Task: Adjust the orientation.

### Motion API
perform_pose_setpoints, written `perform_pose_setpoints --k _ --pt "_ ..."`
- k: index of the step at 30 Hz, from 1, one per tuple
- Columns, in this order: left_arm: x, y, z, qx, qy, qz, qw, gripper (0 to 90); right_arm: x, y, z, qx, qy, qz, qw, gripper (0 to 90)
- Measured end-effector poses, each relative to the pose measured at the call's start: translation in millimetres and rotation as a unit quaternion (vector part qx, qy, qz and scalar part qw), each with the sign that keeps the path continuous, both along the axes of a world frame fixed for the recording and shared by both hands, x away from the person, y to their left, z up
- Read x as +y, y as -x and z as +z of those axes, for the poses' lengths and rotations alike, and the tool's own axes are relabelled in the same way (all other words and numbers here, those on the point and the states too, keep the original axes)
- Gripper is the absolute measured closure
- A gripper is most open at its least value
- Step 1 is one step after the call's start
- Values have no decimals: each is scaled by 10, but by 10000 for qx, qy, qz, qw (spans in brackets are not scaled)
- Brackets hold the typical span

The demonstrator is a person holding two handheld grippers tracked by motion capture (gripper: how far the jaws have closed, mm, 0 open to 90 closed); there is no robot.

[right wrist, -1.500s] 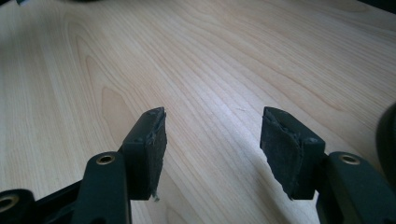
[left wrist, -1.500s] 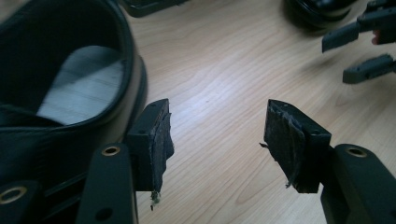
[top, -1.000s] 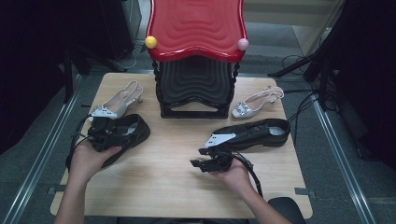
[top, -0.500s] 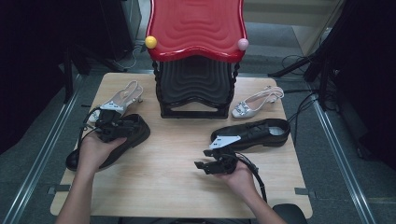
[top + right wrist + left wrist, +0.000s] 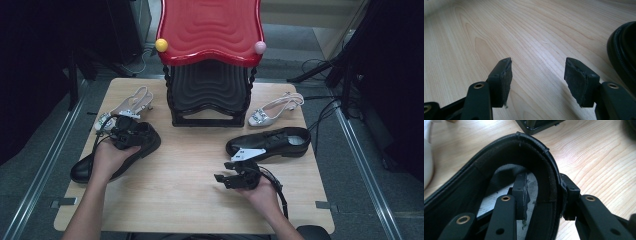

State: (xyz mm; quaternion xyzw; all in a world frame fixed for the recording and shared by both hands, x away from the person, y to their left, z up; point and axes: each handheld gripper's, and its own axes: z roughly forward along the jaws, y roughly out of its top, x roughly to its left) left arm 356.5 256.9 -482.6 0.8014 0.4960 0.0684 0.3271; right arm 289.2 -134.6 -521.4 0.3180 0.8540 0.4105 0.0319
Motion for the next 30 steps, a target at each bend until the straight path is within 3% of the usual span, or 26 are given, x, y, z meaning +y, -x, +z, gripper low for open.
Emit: perform_pose_setpoints --k 4,7,9,10,15,18,21,25,28,30 --pt "36 -23 -67 26 317 -119 9994 645 -33 11 -2 -1 21 -64 10000 403" --pt "19 -21 -92 33 222 -199 9995 657 -47 10 -9 -8 38 -104 9999 403" --pt "-47 -29 -144 81 -174 -329 9993 683 -58 9 -7 -10 49 -134 9999 403" --pt "-68 -23 -147 14 -257 -368 9990 710 -65 9 -4 -20 60 -145 9999 403" --pt "-27 -20 -133 -23 -95 -449 9989 820 -85 10 -1 -27 28 -160 9999 404" --pt "-25 3 -73 -162 -194 -319 9992 846 -88 8 4 -42 14 -140 9999 405" --pt "-84 99 95 -348 -691 -231 9967 858 -98 12 15 -36 -28 -122 9999 405" --pt "-31 192 234 -341 -525 -139 9979 865 -117 -1 14 -31 -46 -109 9999 408" --pt "-123 242 316 -315 -863 -80 9957 864 -114 -5 11 -17 -55 -110 9999 409" --pt "-190 266 356 -284 -766 -160 9965 866 -106 0 13 -28 -56 -107 9999 410"
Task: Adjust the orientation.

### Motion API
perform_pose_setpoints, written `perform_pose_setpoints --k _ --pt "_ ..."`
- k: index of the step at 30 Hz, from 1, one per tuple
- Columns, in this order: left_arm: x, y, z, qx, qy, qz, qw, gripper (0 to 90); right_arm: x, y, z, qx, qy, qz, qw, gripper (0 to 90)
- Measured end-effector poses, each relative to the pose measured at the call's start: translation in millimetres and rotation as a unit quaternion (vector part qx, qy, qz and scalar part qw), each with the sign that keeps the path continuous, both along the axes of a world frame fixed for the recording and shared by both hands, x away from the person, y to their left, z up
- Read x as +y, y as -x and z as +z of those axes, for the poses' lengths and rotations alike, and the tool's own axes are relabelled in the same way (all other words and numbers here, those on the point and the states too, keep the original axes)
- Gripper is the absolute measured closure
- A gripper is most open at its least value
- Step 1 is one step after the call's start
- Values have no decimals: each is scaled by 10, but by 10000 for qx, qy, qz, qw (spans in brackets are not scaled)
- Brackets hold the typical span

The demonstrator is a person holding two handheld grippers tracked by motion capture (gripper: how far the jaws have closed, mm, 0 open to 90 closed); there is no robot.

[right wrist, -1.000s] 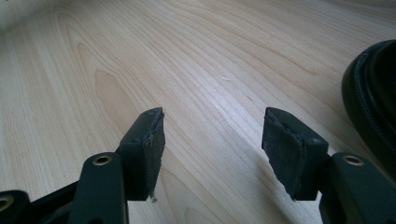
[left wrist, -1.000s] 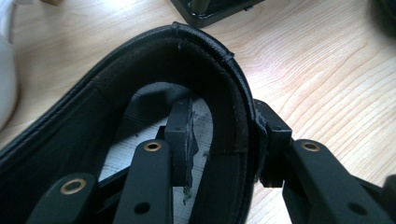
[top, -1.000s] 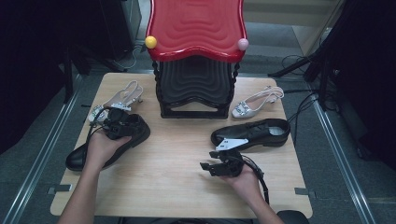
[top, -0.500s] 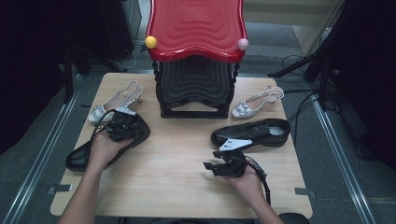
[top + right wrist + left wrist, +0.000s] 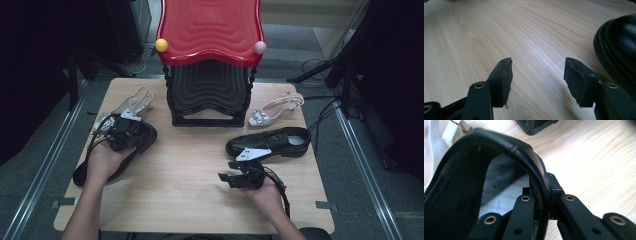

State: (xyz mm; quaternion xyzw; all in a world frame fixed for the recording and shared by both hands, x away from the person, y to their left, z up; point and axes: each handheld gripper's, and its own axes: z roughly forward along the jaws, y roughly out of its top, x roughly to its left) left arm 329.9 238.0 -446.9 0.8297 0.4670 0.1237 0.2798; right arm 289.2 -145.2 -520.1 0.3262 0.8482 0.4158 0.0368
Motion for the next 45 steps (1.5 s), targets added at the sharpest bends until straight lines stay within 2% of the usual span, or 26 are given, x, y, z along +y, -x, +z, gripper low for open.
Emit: perform_pose_setpoints --k 3,5,10,12,16,18,23,27,33,36,39,41,43,45 --pt "-148 43 79 -5 99 -137 9999 866 11 2 0 10 -10 14 10000 413" --pt "-264 69 132 74 231 -271 9993 865 17 -7 3 32 -73 51 10000 417" --pt "-523 97 196 251 344 -625 9971 865 43 -25 28 25 -119 92 9999 418" --pt "-633 82 201 289 253 -663 9971 866 57 -32 40 15 -141 133 9998 418" --pt "-833 14 171 407 217 -653 9968 866 87 -45 60 -3 -150 194 9997 418" --pt "-937 -11 154 513 141 -699 9961 866 102 -62 66 8 -158 224 9996 419" --pt "-1170 -59 123 635 108 -799 9947 865 133 -102 54 39 -212 273 9994 424" --pt "-1315 -139 13 709 68 -837 9939 864 164 -104 51 41 -214 328 9992 426" --pt "-1409 -205 -150 730 66 -754 9945 856 174 -105 43 40 -189 351 9992 427" --pt "-1391 -224 -163 784 226 -745 9939 838 166 -106 44 50 -189 323 9993 427" --pt "-1382 -225 -169 740 345 -721 9941 815 161 -102 45 54 -169 309 9994 426" --pt "-1376 -215 -148 677 466 -742 9939 791 158 -98 47 44 -167 296 9994 426" --pt "-1353 -193 -94 468 427 -750 9952 782 154 -96 48 41 -165 288 9994 426" --pt "-1312 -171 -33 397 460 -758 9953 751 149 -96 49 32 -161 284 9995 426"
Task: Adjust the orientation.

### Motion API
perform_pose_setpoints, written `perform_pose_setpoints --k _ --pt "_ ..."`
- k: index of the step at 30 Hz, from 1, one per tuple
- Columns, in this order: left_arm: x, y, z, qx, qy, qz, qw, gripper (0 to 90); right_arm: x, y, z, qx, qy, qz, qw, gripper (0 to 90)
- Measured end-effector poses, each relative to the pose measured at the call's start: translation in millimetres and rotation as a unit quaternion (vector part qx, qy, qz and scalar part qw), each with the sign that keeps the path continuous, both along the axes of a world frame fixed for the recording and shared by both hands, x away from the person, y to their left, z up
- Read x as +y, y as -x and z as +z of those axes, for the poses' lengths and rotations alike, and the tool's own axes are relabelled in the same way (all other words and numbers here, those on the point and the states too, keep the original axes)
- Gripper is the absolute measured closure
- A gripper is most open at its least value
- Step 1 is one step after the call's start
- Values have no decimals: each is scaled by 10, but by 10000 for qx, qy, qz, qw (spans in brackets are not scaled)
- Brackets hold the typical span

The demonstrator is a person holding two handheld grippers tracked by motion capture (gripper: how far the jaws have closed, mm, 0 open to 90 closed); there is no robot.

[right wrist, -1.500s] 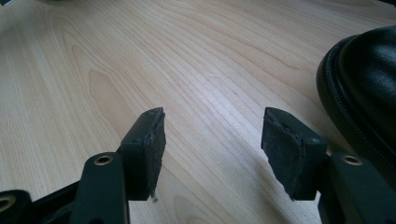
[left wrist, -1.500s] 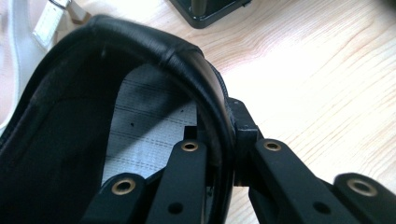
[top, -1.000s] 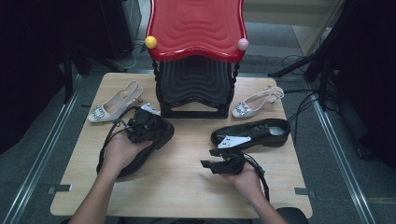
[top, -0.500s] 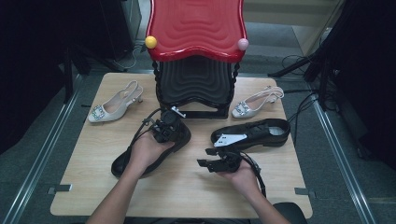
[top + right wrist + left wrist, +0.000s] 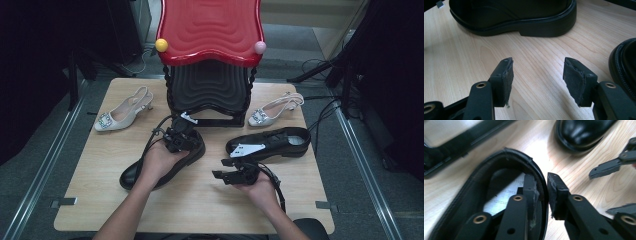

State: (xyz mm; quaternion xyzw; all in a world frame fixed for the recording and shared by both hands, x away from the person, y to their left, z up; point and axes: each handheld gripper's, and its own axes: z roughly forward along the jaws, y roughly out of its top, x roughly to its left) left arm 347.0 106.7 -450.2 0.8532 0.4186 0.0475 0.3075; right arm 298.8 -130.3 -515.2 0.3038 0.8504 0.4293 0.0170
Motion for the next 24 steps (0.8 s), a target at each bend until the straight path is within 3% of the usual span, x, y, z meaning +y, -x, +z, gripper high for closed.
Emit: perform_pose_setpoints --k 6,10,20,22,24 --pt "135 121 132 -162 177 -35 9997 572 -23 -4 27 -18 -159 -38 9999 472" --pt "245 234 179 -207 464 -82 9987 491 -25 -4 50 -67 -202 -77 9997 482" --pt "446 471 187 -325 470 65 9983 455 102 -90 202 -296 -111 -114 9994 507" --pt "486 520 178 -300 511 58 9982 480 132 -109 223 -290 -72 -83 9995 522" --pt "549 580 176 -265 716 47 9971 563 159 -140 251 -322 -59 -52 9994 550"
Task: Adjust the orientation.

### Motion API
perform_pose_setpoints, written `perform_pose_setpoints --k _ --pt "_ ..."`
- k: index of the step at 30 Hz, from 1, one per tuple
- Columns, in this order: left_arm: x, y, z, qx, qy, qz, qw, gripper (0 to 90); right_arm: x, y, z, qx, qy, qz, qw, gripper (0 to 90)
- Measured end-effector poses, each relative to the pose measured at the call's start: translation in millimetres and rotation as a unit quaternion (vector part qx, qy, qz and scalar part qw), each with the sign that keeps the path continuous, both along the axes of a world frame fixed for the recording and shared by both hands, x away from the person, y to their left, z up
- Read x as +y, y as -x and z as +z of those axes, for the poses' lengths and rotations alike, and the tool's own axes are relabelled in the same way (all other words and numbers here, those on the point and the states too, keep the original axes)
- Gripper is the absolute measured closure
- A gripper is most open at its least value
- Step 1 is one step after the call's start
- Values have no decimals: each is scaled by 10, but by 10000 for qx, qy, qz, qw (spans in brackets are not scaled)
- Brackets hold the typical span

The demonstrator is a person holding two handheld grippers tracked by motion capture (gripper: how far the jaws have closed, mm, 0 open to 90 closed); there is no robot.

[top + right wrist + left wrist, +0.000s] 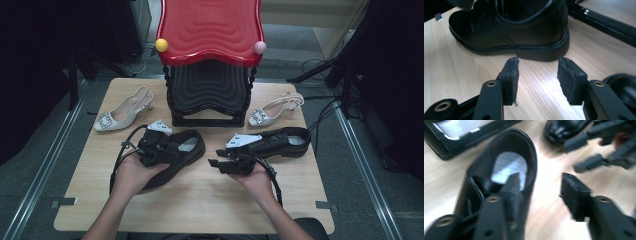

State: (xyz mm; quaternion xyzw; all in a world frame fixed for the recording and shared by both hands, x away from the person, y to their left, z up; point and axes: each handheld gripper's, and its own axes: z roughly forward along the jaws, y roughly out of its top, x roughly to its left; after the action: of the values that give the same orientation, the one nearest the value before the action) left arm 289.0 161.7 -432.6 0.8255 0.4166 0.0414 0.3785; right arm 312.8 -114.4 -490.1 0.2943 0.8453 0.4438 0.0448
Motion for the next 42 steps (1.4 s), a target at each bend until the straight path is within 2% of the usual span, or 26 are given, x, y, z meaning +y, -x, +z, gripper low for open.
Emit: perform_pose_setpoints --k 3,5,8,11,13,20,24,25,28,32,33,38,42 --pt "66 75 -18 -55 -57 56 10000 676 39 -55 48 70 -69 53 9999 629" --pt "112 133 -56 -52 -74 52 9999 743 72 -62 79 22 -120 127 9998 686" --pt "176 196 -144 21 -98 108 9999 795 120 -100 94 97 -100 198 9997 742" --pt "239 264 -215 -25 -42 242 9997 830 166 -147 133 160 -136 239 9995 834" --pt "278 308 -256 -58 -67 278 9996 886 206 -181 176 166 -158 253 9994 892" --pt "419 374 -413 56 -30 460 9989 899 513 -366 272 127 -238 420 9988 900" --pt "479 416 -487 21 -42 616 9981 898 749 -453 211 183 -166 550 9982 900" --pt "491 416 -515 14 -28 704 9975 890 798 -457 183 227 -114 573 9980 900" --pt "527 415 -554 31 127 724 9973 894 911 -433 74 234 215 680 9972 900" --pt "515 431 -591 -14 115 743 9972 895 927 -426 45 276 196 684 9971 900" --pt "522 434 -596 13 54 679 9977 895 923 -421 44 307 187 681 9970 900" --pt "506 448 -606 -74 -23 693 9976 895 887 -391 45 418 190 757 9961 900" --pt "513 433 -614 -84 -20 677 9977 897 870 -341 48 416 209 759 9960 900"
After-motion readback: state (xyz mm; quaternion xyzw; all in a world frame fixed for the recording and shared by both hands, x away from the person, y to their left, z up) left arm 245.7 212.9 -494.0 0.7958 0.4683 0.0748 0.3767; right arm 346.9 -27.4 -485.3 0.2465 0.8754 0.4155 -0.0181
